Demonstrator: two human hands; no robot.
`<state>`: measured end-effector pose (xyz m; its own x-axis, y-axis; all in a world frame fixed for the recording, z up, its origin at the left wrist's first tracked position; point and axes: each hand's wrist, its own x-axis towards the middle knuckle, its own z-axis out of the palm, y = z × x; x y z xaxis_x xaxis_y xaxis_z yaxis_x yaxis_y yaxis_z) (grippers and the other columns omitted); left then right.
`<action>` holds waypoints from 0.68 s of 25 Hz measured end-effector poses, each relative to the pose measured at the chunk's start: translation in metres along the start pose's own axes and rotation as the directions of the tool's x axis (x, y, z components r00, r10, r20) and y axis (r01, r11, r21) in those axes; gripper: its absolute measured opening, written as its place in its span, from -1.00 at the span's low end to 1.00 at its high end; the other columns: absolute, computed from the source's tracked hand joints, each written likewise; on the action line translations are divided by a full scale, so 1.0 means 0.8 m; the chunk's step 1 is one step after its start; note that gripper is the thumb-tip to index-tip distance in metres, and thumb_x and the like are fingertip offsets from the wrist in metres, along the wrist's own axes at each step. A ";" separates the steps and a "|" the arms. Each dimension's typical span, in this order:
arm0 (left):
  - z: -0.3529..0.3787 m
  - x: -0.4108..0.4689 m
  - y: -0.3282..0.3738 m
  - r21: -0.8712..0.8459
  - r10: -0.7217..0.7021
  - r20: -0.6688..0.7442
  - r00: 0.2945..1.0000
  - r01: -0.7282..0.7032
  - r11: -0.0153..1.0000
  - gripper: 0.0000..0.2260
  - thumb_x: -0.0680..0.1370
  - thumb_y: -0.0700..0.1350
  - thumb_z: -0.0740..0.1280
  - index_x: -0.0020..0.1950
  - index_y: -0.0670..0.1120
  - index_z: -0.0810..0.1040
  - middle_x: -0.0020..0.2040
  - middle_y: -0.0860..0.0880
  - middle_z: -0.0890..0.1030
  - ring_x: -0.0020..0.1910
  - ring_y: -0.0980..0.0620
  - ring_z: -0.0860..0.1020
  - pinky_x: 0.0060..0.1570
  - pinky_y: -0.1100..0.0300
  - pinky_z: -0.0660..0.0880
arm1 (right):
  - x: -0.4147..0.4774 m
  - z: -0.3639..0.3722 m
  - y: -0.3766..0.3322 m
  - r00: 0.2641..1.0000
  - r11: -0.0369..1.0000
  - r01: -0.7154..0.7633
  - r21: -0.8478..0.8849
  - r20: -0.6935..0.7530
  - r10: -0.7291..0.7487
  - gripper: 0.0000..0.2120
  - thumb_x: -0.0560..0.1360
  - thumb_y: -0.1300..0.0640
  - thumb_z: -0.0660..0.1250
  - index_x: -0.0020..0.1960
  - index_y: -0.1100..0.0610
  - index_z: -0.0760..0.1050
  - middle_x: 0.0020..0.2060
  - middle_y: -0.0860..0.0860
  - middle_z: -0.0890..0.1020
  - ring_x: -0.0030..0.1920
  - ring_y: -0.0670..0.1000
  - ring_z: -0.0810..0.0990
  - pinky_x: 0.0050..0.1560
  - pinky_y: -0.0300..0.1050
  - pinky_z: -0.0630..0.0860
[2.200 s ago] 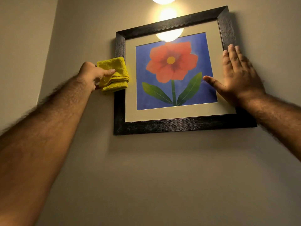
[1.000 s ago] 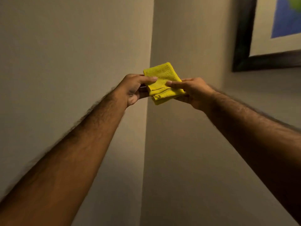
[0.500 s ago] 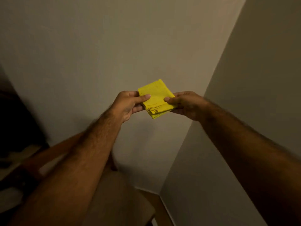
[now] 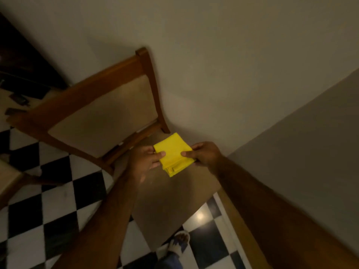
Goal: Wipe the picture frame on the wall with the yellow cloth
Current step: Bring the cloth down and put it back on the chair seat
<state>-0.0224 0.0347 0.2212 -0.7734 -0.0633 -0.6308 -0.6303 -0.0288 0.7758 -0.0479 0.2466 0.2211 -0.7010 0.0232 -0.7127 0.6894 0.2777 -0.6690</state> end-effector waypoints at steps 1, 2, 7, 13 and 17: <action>-0.008 0.018 -0.031 0.019 -0.039 -0.045 0.998 0.040 0.999 -0.79 0.52 -0.33 0.43 0.15 -0.32 0.60 0.09 -0.25 0.66 -0.06 -0.08 0.68 -0.15 0.15 0.69 | 0.022 0.020 0.025 1.000 0.999 -0.024 -0.031 0.008 0.024 -0.75 0.28 0.12 0.67 -0.19 0.13 0.62 -0.32 0.06 0.63 -0.33 0.01 0.62 -0.28 -0.09 0.66; -0.016 0.037 -0.061 0.037 -0.071 -0.091 0.993 0.075 0.997 -0.79 0.51 -0.33 0.44 0.13 -0.34 0.60 0.08 -0.28 0.66 -0.01 -0.16 0.67 -0.08 0.06 0.68 | 0.044 0.040 0.051 0.999 0.998 -0.032 -0.051 0.013 0.033 -0.76 0.29 0.13 0.66 -0.20 0.13 0.61 -0.28 0.08 0.65 -0.27 0.06 0.65 -0.16 -0.01 0.69; -0.050 0.115 -0.180 0.239 -0.125 -0.203 0.971 0.173 0.955 -0.84 0.46 -0.25 0.52 -0.21 -0.20 0.56 -0.18 -0.21 0.63 -0.05 -0.23 0.66 -0.09 -0.04 0.66 | 0.132 0.125 0.151 1.000 0.934 0.002 -0.357 0.003 -0.001 -0.64 0.39 0.01 0.55 0.10 0.17 0.71 0.05 0.15 0.74 0.10 0.13 0.70 0.02 -0.17 0.52; -0.061 0.171 -0.265 0.543 -0.042 -0.236 0.971 0.168 0.823 -0.72 0.44 -0.09 0.55 -0.14 -0.31 0.62 -0.09 -0.28 0.70 -0.05 -0.29 0.68 0.02 -0.20 0.62 | 0.195 0.158 0.214 0.996 0.852 0.089 -0.516 0.060 -0.067 -0.56 0.49 0.03 0.46 0.33 0.16 0.59 0.30 0.13 0.62 0.29 0.14 0.58 0.27 -0.03 0.50; -0.043 0.179 -0.281 0.735 0.035 -0.257 0.966 0.172 0.656 -0.52 0.50 0.02 0.48 0.28 -0.26 0.52 0.19 -0.24 0.61 0.23 -0.26 0.59 0.12 -0.07 0.55 | 0.204 0.182 0.229 0.995 0.791 0.086 -0.605 0.019 -0.094 -0.55 0.59 0.05 0.32 0.46 0.08 0.44 0.43 0.12 0.50 0.42 0.17 0.46 0.42 0.10 0.39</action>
